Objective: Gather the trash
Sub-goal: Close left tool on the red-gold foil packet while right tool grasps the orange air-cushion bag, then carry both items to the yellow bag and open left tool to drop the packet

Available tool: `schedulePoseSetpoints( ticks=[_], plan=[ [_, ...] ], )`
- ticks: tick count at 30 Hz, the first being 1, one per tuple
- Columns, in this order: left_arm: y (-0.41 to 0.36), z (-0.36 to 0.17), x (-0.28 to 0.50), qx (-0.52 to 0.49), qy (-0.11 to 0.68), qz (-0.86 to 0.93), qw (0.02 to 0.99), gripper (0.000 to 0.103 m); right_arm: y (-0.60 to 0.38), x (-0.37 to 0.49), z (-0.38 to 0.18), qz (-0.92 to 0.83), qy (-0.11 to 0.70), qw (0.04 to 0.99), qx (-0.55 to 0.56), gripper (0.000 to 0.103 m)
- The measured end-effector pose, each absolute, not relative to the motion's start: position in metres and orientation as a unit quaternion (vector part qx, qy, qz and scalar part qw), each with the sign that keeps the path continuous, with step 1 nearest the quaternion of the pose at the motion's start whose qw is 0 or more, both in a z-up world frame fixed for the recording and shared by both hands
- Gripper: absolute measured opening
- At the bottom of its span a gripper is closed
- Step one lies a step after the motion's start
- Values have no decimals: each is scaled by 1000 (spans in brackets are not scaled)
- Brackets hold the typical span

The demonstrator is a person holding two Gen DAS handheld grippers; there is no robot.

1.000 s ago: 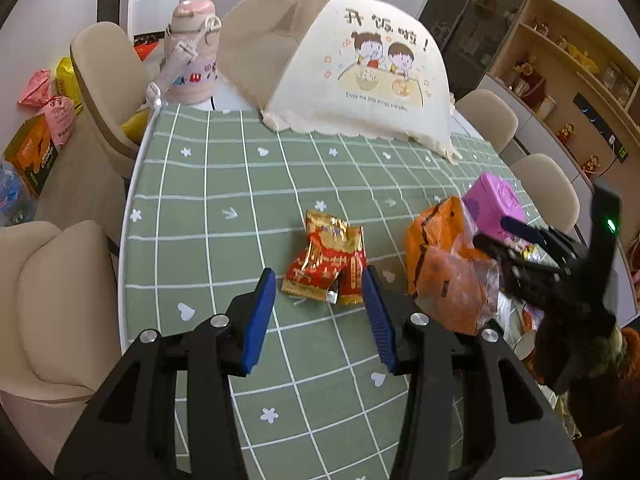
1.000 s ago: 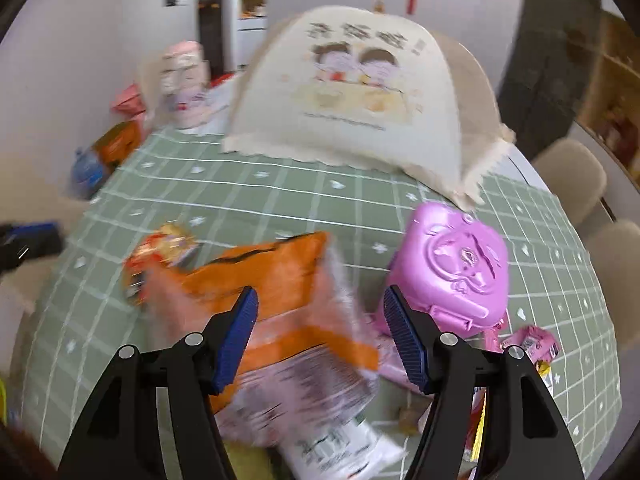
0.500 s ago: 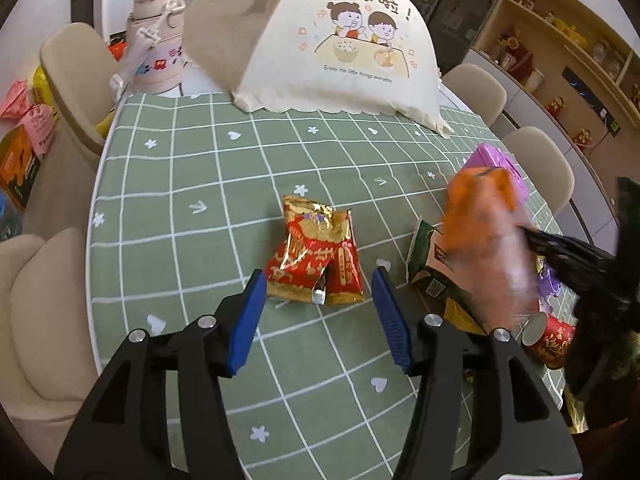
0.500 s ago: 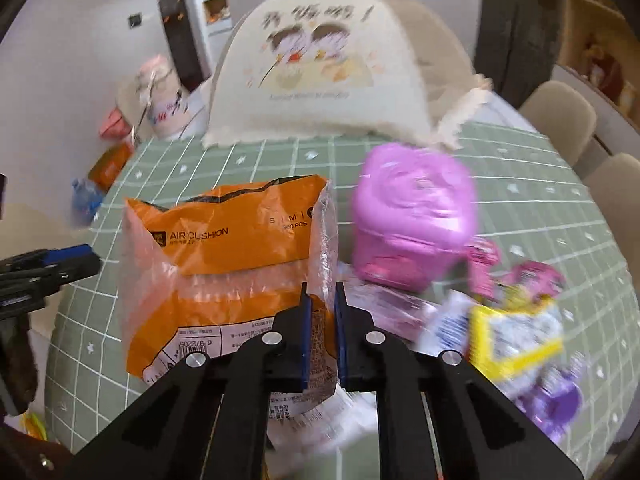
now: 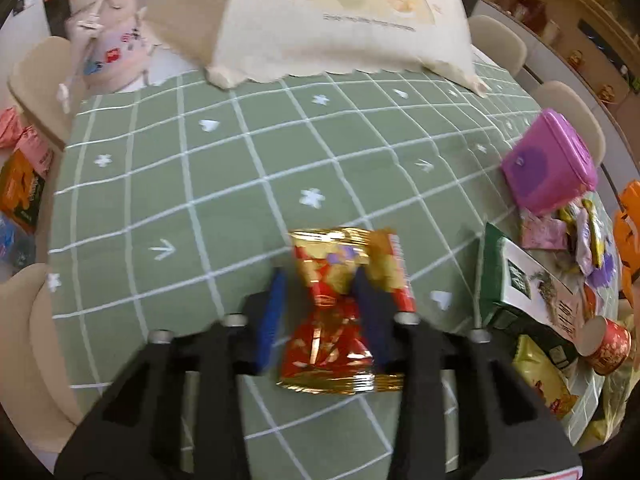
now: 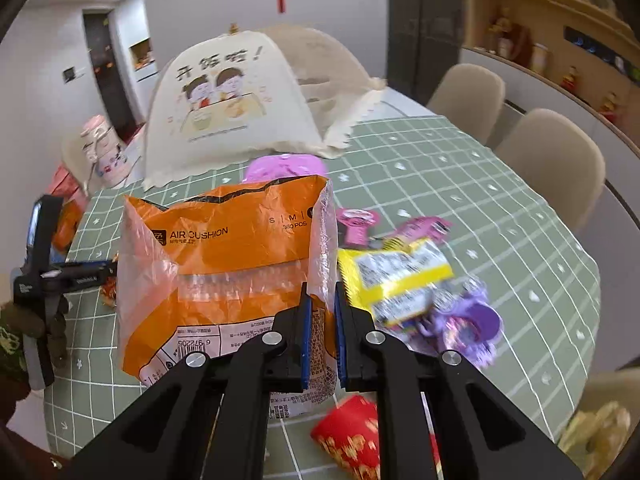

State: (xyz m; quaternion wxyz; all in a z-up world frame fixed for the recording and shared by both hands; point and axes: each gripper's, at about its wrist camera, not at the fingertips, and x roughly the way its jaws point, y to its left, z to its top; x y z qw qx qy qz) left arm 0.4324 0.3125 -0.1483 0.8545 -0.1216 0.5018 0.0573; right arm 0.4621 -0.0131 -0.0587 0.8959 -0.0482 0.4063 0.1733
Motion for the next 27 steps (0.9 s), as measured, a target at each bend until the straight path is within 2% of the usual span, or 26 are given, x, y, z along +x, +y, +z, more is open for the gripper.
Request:
schedulePoseSetpoints(
  ticks=[2,4,15,22,27],
  plan=[
    [307,-141,429,-119,491,46,862,15,-22,451,-55,156,403,901,-39,11],
    [302,-127,423,-121,477,28,870,14,-29,440,-51,140,396,907,-35,11],
    [235,-31,411,-108,396,-87,908,14,-71,380,-31,55,380,922,-48,11],
    [141,24,399,-66,349,-159,921,14,-142,368,-2,17,343,938,-51,11],
    [58,30,406,-55,354,-206,911,14,-213,356,18,-25,314,947,-64,11]
  ],
)
